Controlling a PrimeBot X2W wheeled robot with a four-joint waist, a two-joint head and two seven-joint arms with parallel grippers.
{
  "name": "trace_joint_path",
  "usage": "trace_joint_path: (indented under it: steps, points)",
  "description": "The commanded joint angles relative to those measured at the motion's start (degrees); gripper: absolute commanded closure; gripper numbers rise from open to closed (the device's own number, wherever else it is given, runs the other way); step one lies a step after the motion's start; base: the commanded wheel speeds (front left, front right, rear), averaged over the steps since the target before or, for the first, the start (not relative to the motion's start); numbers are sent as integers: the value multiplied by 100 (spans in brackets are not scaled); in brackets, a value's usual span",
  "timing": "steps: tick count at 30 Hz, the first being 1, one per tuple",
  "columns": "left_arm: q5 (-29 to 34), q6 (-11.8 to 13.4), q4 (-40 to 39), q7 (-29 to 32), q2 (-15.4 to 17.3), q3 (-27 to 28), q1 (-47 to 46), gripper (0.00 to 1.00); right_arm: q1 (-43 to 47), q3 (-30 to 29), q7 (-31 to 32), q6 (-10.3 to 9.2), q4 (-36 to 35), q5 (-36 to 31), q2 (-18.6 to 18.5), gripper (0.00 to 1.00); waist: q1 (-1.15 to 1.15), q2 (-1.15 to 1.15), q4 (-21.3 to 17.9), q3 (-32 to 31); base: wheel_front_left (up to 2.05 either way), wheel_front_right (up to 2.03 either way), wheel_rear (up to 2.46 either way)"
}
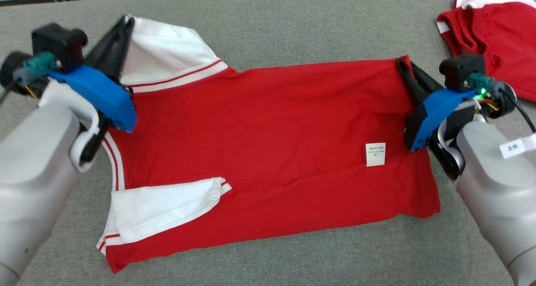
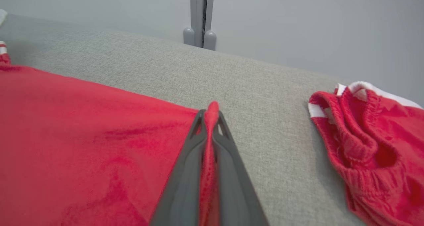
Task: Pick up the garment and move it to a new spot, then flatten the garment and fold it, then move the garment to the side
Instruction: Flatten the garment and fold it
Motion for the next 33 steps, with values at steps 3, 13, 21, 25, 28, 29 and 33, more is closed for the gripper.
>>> trace_joint_path:
  steps: [3, 13, 21, 25, 28, 29, 33]
  points:
    - [-11, 226, -453, -63, 83, 115, 436, 100, 278, -57, -210, 1, 56, -84, -59, 100, 0, 0, 88, -101, 0, 0, 0]
    - [166, 1078, -2402, -91, 428, 694, 1920, 100, 934, -444, -443, 1, -95, -392, -89, 100, 0, 0, 293, -333, 0, 0, 0]
    - [311, 1589, -3398, -92, 572, 1128, 2971, 100, 1442, -1032, -445, 1, -759, -841, -78, 100, 0, 0, 330, -462, 0, 0, 0]
    - [383, 1762, -3731, -93, 598, 1320, 3460, 100, 1801, -1291, -446, 1, -1011, -1041, 15, 100, 0, 0, 366, -570, 0, 0, 0]
    - [397, 1877, -3918, -93, 576, 1461, 3796, 100, 2049, -1444, -447, 1, -1182, -1118, 66, 100, 0, 0, 378, -654, 0, 0, 0]
    - [380, 1891, -3978, -93, 544, 1504, 3912, 100, 2136, -1487, -446, 1, -1244, -1138, 93, 100, 0, 0, 382, -684, 0, 0, 0]
    - [406, 1973, -4078, -93, 468, 1647, 4299, 100, 2441, -1615, -445, 1, -1473, -1185, 135, 100, 0, 0, 390, -748, 0, 0, 0]
